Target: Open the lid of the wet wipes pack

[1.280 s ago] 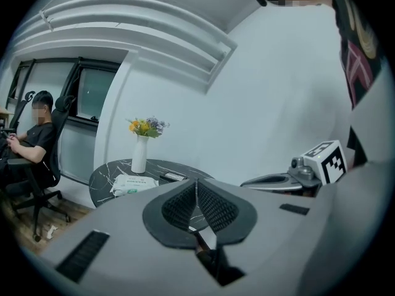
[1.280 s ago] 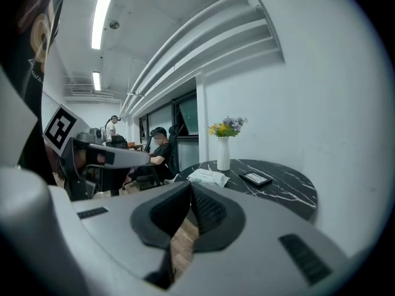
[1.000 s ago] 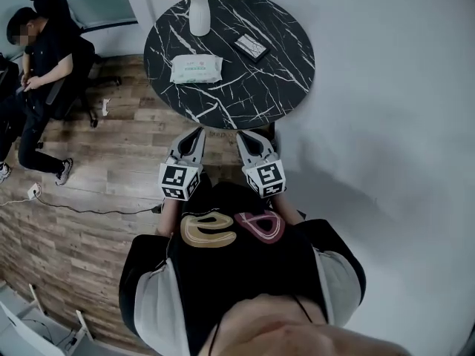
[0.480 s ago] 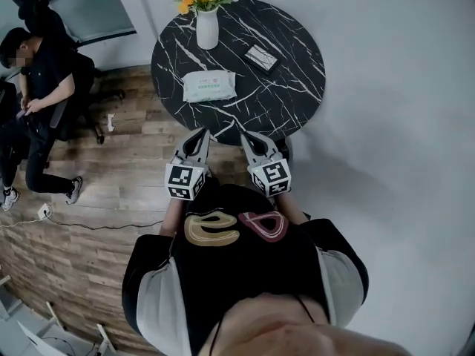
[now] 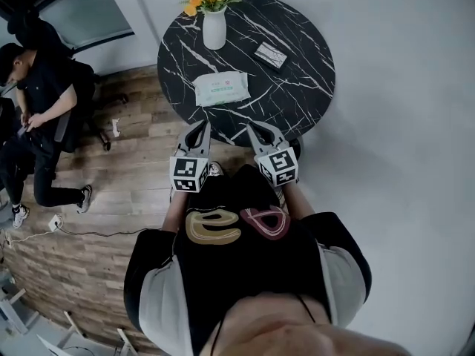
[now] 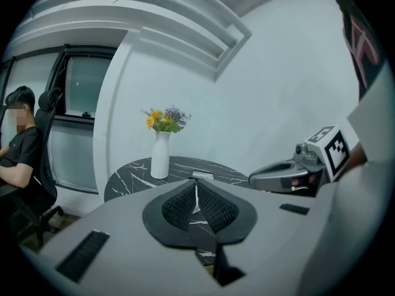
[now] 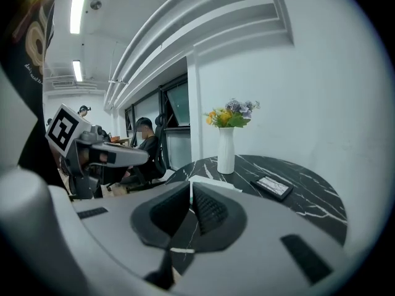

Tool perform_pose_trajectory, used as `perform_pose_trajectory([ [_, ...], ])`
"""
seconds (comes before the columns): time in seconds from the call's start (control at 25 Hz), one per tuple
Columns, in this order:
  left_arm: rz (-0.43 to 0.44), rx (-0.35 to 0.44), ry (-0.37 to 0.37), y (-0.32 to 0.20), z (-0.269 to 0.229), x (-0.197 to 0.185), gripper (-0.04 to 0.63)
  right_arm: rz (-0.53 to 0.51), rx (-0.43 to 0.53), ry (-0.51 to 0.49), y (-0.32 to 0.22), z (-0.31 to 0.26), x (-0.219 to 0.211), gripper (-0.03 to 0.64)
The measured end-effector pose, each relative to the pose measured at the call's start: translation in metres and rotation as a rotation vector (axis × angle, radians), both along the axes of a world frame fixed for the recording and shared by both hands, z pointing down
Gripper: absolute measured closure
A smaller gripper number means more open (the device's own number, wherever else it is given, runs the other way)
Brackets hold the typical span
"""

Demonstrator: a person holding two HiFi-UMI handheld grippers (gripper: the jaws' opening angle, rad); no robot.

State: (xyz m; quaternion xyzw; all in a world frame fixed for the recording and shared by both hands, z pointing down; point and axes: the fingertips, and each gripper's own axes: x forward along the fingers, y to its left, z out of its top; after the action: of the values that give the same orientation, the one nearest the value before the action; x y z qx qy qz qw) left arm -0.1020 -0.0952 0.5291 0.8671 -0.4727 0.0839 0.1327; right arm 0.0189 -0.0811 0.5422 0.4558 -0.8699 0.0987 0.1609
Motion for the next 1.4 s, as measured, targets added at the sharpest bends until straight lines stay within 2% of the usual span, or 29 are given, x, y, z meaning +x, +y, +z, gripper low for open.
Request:
perform_pose_trajectory([
  [0.28, -0.027, -0.03, -0.008, -0.018, 0.001, -0.013, 0.574, -0.037, 0.011, 0.034, -0.028, -0.006, -0.006, 0.599],
  [0.6, -0.122, -0.075, -0.047, -0.052, 0.012, -0.021, 0.574, -0.13, 0.014, 0.104, -0.073, -0.004, -0.01, 0.598],
  [0.92, -0.133, -0.136, -0.042, -0.082, 0.033, -0.018, 0.574, -0.217, 0.029, 0.216, -0.119, 0.003, -0.021, 0.598],
  [1.08, -0.15, -0.166, -0.072, -0.096, 0.045, -0.018, 0.574, -0.301, 0.035, 0.287, -0.136, 0.008, -0.032, 0.597],
  [1.24, -0.152, -0.185, -0.029, -0.113, 0.054, -0.011, 0.574, -0.362, 0.012, 0.32, -0.155, 0.012, -0.039, 0.58],
  [1.4, -0.148, -0.213, -0.08, -0.126, 0.069, -0.007, 0.574, -0.419, -0.018, 0.354, -0.164, 0.024, -0.049, 0.553],
])
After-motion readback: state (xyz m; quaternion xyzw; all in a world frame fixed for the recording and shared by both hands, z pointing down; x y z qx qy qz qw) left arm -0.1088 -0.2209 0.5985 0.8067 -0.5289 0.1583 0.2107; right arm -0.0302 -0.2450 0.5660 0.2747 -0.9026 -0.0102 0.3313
